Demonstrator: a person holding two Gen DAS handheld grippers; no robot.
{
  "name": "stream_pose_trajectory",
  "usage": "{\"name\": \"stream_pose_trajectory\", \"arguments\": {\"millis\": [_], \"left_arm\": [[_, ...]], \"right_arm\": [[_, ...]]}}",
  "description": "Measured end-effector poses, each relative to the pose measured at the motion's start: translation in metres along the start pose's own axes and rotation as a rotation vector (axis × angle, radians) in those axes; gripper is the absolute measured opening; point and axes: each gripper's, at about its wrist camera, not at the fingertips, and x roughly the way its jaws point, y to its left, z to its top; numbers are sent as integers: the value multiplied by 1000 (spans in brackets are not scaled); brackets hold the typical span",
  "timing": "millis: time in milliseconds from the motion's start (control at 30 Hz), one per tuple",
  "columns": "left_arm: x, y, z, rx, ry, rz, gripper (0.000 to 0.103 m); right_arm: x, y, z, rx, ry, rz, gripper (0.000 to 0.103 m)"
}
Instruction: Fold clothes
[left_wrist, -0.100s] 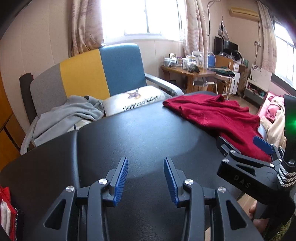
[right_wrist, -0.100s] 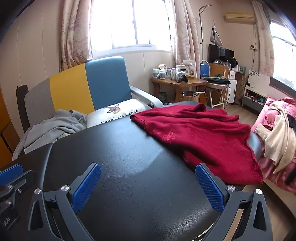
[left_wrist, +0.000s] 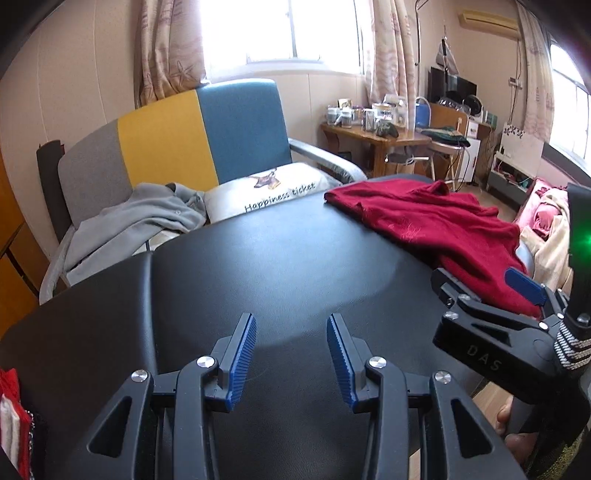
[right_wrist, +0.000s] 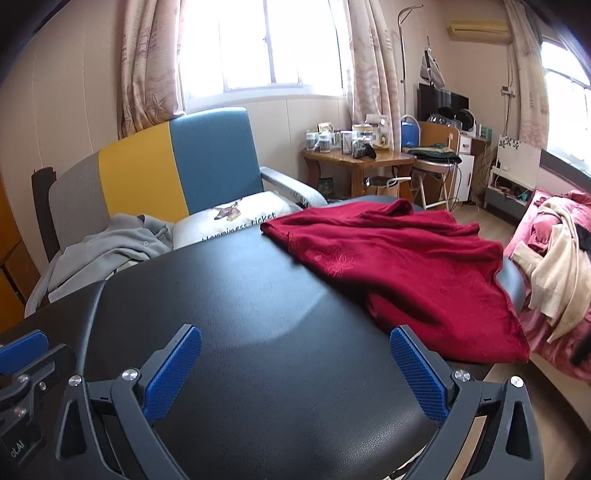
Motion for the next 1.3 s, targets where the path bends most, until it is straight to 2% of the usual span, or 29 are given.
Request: {"name": "stream_pose_trajectory", "arguments": {"millis": [133,267,333,400,500,633,733,800,867,967,1067,1133,1200,1233,1300], "left_arm": [[25,10,-22,-21,86,-29,41],[51,21,-43,-41,172,-58,44],[64,26,-54,-53,214,-73,44],[84,45,-75,-117,250,-118,44],[107,63,-91,-170,289,-118,44],[123,69,-98,-195,270,-139,45],[131,76,-99,-193,256,-176,50],[137,81,-102,-252,242,-246,66],[142,87,-104,-318,231,-313,68],[145,100,-111,-364,235,-395,67],[152,118,-120,-485,247,-475,64],[161,121,-116,-518,255,-472,59],[160,119,-120,-468,245,-386,56],[160,117,-122,-446,242,-345,56],[156,116,-129,-470,240,-350,56]], "right_arm": [[-8,2,-6,-6,-2,3,103],[26,-17,-21,18,118,76,103],[46,-50,-19,107,151,75,103],[73,-78,-10,117,179,30,103],[113,-119,3,129,221,-38,103],[167,-175,21,145,276,-128,103],[193,-192,5,301,412,-16,103],[189,-161,-6,207,404,13,103],[184,-130,-17,109,394,42,103],[177,-83,-34,-38,378,84,103],[170,-36,-50,-185,360,126,103],[170,-25,-54,-200,354,142,103],[165,-12,-58,-199,370,185,103],[159,-8,-58,-177,380,241,103],[156,-5,-54,-91,407,416,103]]}}
